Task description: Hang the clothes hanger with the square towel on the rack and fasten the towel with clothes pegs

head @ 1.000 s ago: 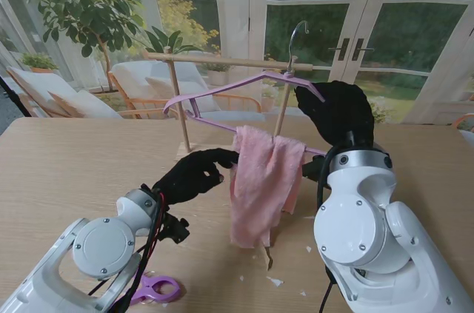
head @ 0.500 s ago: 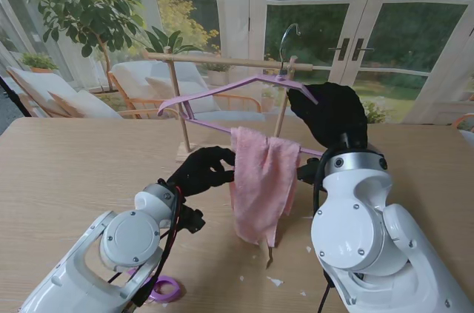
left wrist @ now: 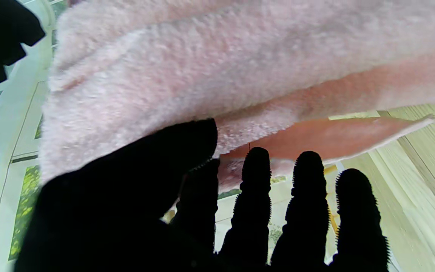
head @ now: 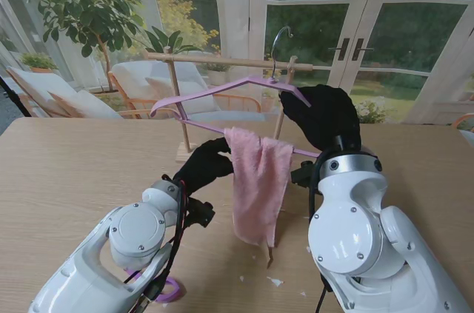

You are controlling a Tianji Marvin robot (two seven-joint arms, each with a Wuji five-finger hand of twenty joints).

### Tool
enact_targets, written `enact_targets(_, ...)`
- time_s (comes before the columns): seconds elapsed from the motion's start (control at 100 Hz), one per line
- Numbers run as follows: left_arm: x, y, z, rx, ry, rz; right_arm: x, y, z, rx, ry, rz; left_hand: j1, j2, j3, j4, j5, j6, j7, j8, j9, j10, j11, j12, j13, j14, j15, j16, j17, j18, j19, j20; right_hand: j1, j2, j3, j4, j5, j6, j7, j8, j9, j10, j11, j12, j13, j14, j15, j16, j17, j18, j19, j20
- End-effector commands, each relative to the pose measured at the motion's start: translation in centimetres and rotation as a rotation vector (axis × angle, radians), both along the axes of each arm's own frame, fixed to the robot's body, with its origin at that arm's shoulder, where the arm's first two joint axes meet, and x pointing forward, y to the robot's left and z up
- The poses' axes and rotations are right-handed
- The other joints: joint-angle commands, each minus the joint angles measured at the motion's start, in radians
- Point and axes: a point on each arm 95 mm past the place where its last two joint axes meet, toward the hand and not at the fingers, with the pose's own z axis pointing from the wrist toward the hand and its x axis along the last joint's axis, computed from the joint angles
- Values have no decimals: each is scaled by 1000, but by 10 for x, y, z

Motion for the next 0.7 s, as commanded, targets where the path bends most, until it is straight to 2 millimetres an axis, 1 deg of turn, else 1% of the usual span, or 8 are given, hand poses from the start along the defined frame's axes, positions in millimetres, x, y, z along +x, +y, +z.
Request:
enact_targets(0.0,-7,-6,8,-28,-12,-18,0,2,0,5,10,8,101,-62,-71,-61,124,-6,133,26,21,-32,37,31,-12,-17,14,15,-8,-25,9,10,11,38,8,37,52,74,24,31,96,67,59,-7,2,-45,157,43,64,-158,196,1031)
enact_targets(0.08,-10,-5,11,-33,-24,-12,0,1,0,3,10,-1,168,-33,-155,-59,243,67,335,27,65,-29,56,48,2,-3,25,17,-4,-17,8,14,12,37,9,37,52,74,24,31,96,67,59,-7,2,-45,157,43,64,-159,196,1031)
enact_targets(0.18,-16,2,16,-34,-41,6,1,-4,-1,-26,5,-25,188,7,-189,-55,252,163,342,40,98,1,67,70,13,20,35,21,-3,-1,7,14,10,38,9,37,52,74,24,31,95,65,59,-7,2,-45,157,43,64,-159,196,1031)
enact_targets(0.25,-21,9,22,-28,-68,18,1,-9,-2,-41,1,-45,203,42,-245,-46,269,199,312,50,118,20,44,118,18,36,37,25,-1,11,11,17,11,37,9,37,52,74,24,31,95,69,60,-7,2,-44,157,43,64,-159,196,1031)
enact_targets(0.37,-30,20,37,19,-140,34,3,-15,-5,-67,-3,-86,211,68,-279,-42,284,230,287,70,146,35,30,149,38,49,48,34,13,26,25,21,9,37,9,38,52,74,24,31,96,68,60,-7,2,-44,157,43,64,-159,196,1031)
enact_targets(0.46,-35,26,51,65,-205,49,4,-19,-7,-73,5,-105,212,72,-286,-42,255,249,323,128,152,32,50,203,45,44,71,49,26,25,52,29,9,37,10,38,52,74,24,31,96,68,60,-7,2,-44,157,43,64,-159,196,1031)
enact_targets(0.59,-39,30,72,86,-259,44,7,-21,-12,-70,23,-114,211,73,-300,-37,239,243,378,174,164,21,67,269,48,31,92,63,34,15,82,32,10,37,11,38,52,74,24,31,96,68,60,-7,1,-43,158,43,64,-159,196,1031)
enact_targets(0.69,-40,28,87,97,-289,57,9,-23,-16,-77,38,-118,205,65,-298,-34,250,238,387,169,190,26,82,322,61,42,126,89,45,21,119,43,10,38,11,38,52,74,24,31,97,68,60,-8,2,-44,158,43,64,-159,196,1031)
